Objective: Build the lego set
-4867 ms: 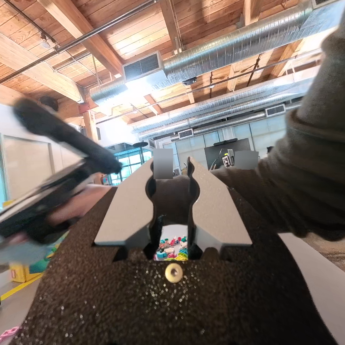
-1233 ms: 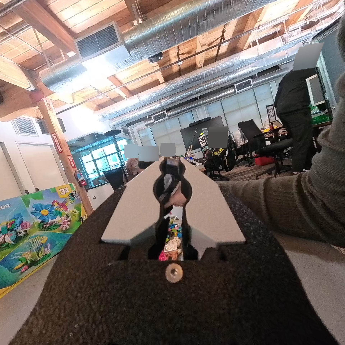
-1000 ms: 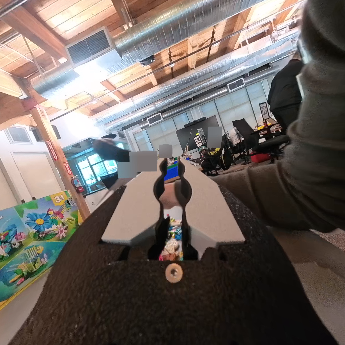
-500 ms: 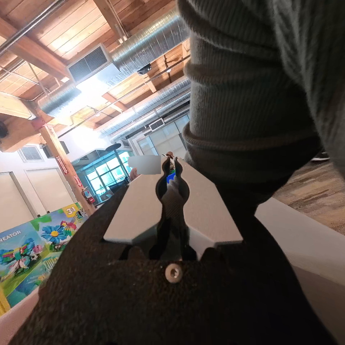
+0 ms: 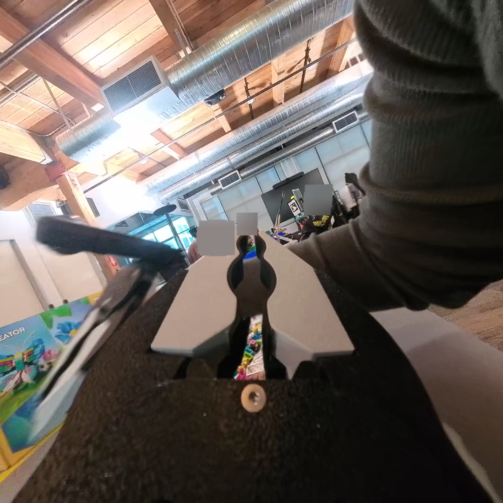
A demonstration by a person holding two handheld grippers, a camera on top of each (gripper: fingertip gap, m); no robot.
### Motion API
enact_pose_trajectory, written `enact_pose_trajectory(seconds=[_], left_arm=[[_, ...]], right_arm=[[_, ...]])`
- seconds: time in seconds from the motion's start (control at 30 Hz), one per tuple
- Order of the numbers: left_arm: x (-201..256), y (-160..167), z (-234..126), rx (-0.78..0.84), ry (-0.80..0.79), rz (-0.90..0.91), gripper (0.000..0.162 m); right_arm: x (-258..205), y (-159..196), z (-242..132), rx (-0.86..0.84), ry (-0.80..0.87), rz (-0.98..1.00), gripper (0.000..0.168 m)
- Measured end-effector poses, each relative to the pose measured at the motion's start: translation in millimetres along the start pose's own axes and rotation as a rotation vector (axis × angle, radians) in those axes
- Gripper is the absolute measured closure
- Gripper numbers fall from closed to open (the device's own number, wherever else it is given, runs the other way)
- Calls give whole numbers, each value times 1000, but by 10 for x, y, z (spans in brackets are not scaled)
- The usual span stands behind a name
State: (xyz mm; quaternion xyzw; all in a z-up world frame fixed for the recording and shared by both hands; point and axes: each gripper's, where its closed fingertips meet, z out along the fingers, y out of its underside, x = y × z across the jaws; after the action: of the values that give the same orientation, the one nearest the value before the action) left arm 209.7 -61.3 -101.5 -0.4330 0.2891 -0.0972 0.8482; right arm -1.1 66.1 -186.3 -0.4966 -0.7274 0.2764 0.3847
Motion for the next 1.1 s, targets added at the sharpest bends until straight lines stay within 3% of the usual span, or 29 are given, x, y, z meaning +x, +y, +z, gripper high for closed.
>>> enact_pose_trajectory(seconds=[0.1, 0.2, 0.33, 0.43, 0.6, 0.8, 1.1], left_arm=[[29, 2, 17, 1, 10, -4, 161], [46, 3, 26, 2, 16, -4, 161], [5, 19, 24, -2, 3, -24, 161], [-11, 29, 24, -5, -2, -36, 161], [-5, 26, 25, -6, 1, -33, 161], [-10, 24, 25, -6, 0, -33, 161], [-19, 26, 28, -6, -2, -39, 161]], right_arm=[[645, 711, -572, -142, 208, 172, 154], [748, 1320, -917, -275, 222, 308, 157], [611, 1678, -1009, -347, 183, 395, 158], [669, 1872, -1033, -414, 255, 464, 161], [674, 1882, -959, -365, 272, 567, 159], [531, 1933, -955, -440, 213, 628, 153], [628, 1913, -900, -462, 270, 577, 148]])
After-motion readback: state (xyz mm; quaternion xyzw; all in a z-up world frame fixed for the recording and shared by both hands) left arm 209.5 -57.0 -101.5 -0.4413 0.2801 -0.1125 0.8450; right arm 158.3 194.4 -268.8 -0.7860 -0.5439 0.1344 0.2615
